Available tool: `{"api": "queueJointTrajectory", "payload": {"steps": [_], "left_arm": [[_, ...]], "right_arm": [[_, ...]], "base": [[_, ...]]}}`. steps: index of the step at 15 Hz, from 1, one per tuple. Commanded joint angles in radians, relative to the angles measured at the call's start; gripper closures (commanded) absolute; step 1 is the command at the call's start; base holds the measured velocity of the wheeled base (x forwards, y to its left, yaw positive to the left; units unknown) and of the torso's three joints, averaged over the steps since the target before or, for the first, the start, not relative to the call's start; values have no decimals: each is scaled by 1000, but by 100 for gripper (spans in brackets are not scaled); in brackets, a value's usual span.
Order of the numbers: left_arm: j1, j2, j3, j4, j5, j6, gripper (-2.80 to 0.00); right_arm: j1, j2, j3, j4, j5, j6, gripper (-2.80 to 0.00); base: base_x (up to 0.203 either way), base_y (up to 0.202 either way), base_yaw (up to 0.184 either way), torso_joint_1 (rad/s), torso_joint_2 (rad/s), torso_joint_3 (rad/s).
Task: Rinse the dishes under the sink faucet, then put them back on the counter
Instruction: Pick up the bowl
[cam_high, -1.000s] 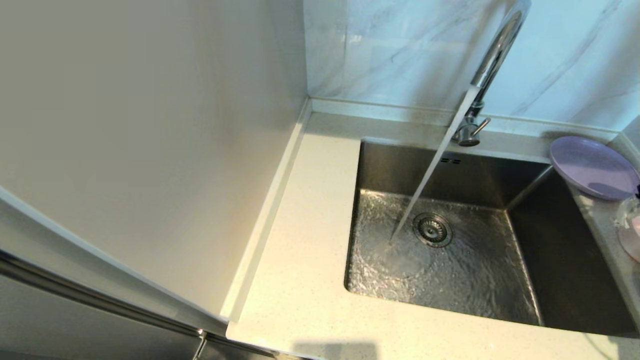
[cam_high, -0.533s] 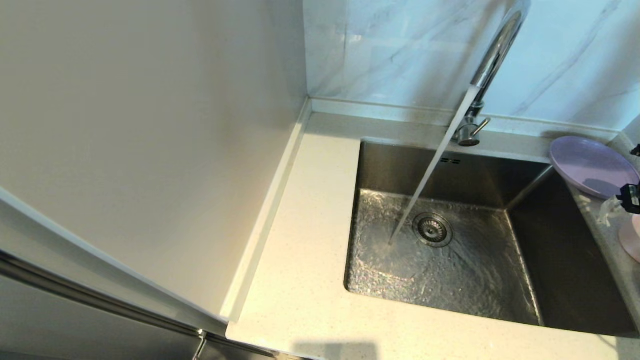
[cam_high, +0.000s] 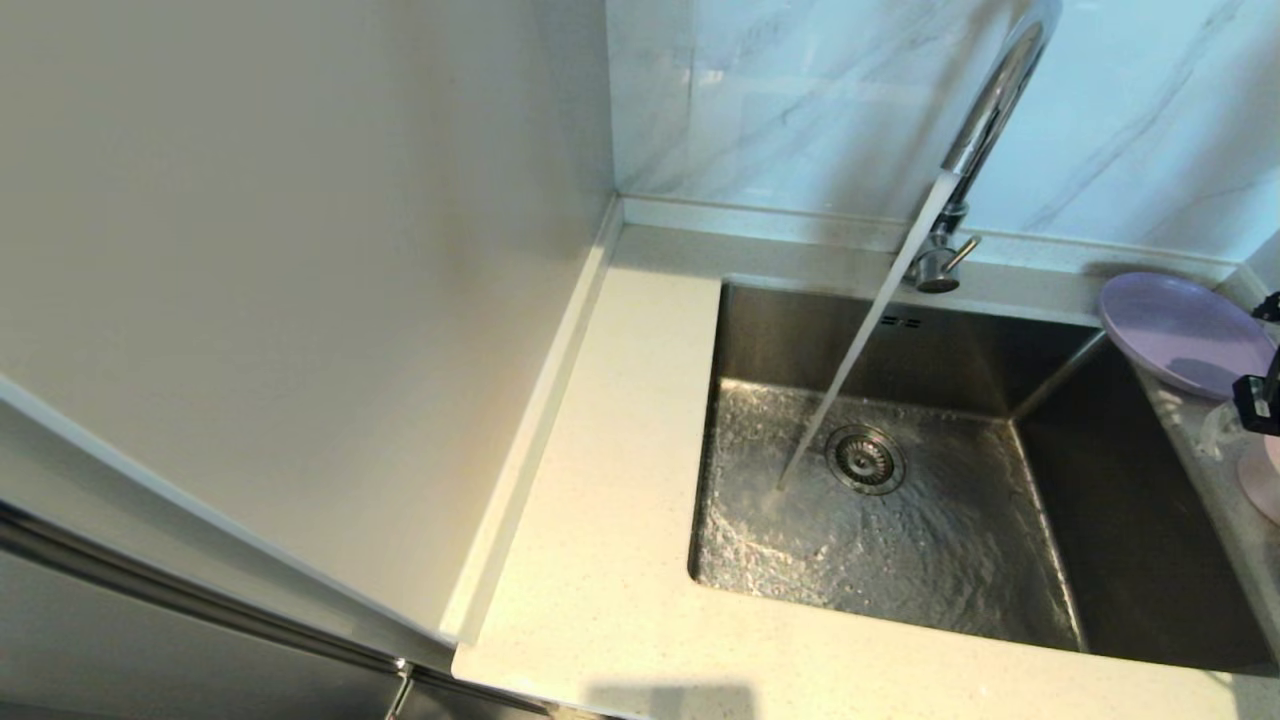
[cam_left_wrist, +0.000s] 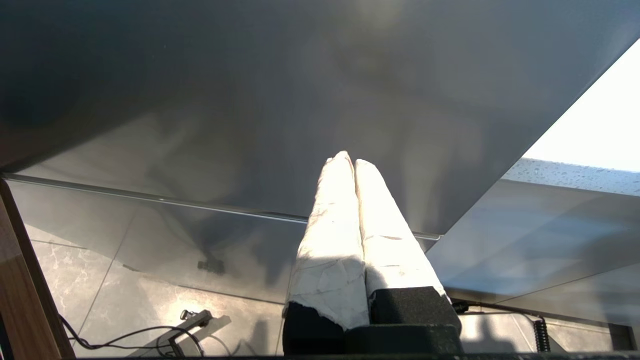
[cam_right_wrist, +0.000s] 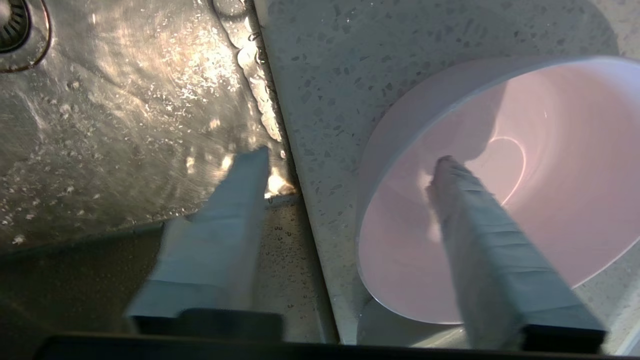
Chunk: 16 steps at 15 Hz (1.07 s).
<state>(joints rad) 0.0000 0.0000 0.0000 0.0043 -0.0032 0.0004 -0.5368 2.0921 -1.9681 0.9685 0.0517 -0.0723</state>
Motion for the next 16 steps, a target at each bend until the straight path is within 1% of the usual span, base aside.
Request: {"api": "queueJointTrajectory", "payload": {"steps": [1, 2, 3, 6, 10, 13, 14, 16], "left_arm": [[0, 0, 0, 0, 0, 0, 0], [0, 0, 0, 0, -1, 0, 0], [0, 0, 0, 0, 0, 0, 0], [0, 0, 0, 0, 0, 0, 0], [0, 0, 0, 0, 0, 0, 0], [0, 0, 0, 0, -1, 0, 0], [0, 0, 0, 0, 0, 0, 0], [0, 0, 0, 0, 0, 0, 0]], "right_arm": [[0, 1, 2, 6, 2, -23, 0], [-1, -4, 6, 6, 4, -63, 0], [-3, -9, 6, 6, 7, -75, 0], [-3, -9, 6, 6, 10, -75, 0], [-3, -22, 3, 4, 17, -106, 0], [-14, -77, 5, -10, 11, -114, 0], [-24, -112, 11, -12, 11, -138, 0], [-39, -205, 51, -13, 28, -216, 0]], "base": [[0, 0, 0, 0, 0, 0], [0, 0, 0, 0, 0, 0], [0, 0, 0, 0, 0, 0], [0, 0, 0, 0, 0, 0], [0, 0, 0, 0, 0, 0], [0, 0, 0, 0, 0, 0], [0, 0, 0, 0, 0, 0], [0, 0, 0, 0, 0, 0]]}}
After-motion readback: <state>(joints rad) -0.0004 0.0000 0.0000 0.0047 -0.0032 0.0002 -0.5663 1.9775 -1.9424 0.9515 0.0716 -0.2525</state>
